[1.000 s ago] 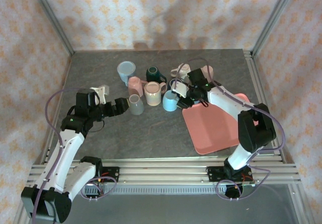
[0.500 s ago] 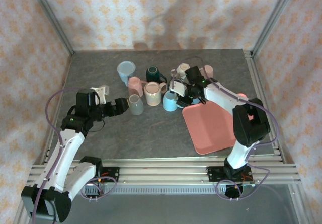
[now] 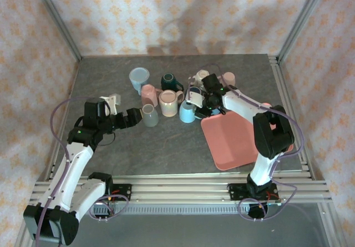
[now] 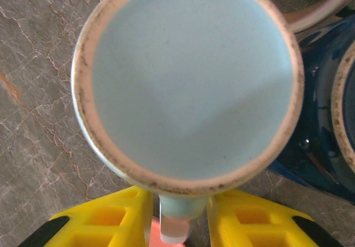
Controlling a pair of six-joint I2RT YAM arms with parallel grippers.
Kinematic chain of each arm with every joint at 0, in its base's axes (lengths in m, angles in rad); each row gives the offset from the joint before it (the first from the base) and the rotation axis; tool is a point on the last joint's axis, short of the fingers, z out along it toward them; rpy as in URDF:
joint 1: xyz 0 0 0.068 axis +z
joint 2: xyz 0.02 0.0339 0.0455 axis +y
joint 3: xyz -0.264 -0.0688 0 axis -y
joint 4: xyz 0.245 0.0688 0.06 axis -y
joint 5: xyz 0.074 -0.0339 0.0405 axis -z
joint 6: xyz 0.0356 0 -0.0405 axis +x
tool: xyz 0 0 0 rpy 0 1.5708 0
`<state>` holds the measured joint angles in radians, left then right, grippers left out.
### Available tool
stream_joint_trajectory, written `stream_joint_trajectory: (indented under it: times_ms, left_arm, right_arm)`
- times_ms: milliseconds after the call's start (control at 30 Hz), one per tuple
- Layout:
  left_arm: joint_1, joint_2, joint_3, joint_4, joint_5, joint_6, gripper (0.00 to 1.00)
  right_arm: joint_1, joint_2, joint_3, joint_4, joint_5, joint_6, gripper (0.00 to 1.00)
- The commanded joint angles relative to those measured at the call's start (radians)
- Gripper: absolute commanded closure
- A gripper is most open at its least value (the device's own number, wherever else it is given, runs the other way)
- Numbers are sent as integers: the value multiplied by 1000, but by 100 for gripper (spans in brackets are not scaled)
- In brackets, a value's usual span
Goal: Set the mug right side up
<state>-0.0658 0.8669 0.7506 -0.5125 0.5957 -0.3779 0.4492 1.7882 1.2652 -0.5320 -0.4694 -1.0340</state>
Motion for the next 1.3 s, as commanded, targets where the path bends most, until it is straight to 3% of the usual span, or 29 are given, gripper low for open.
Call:
stream_joint_trajectory:
  times_ms: [0, 233, 567, 1000, 1267]
  left_arm:
    - [-6, 4, -15, -3, 16, -13, 3]
    - [-6, 7, -17, -1, 13, -15, 3]
    - [-6, 8, -14, -7, 10, -16, 5]
    - [-8, 0, 53, -33, 16, -69, 9]
    - [-8, -4, 90, -5, 96, -184, 12]
  right_arm:
    - [10, 23, 32, -25, 15, -20, 68]
    - [13, 45, 51, -34, 16, -26, 75]
    - [16, 27, 55, -67, 6, -34, 100]
    - [18, -159, -17, -76, -58, 137, 100]
    - [18, -328, -27, -63, -103, 416, 100]
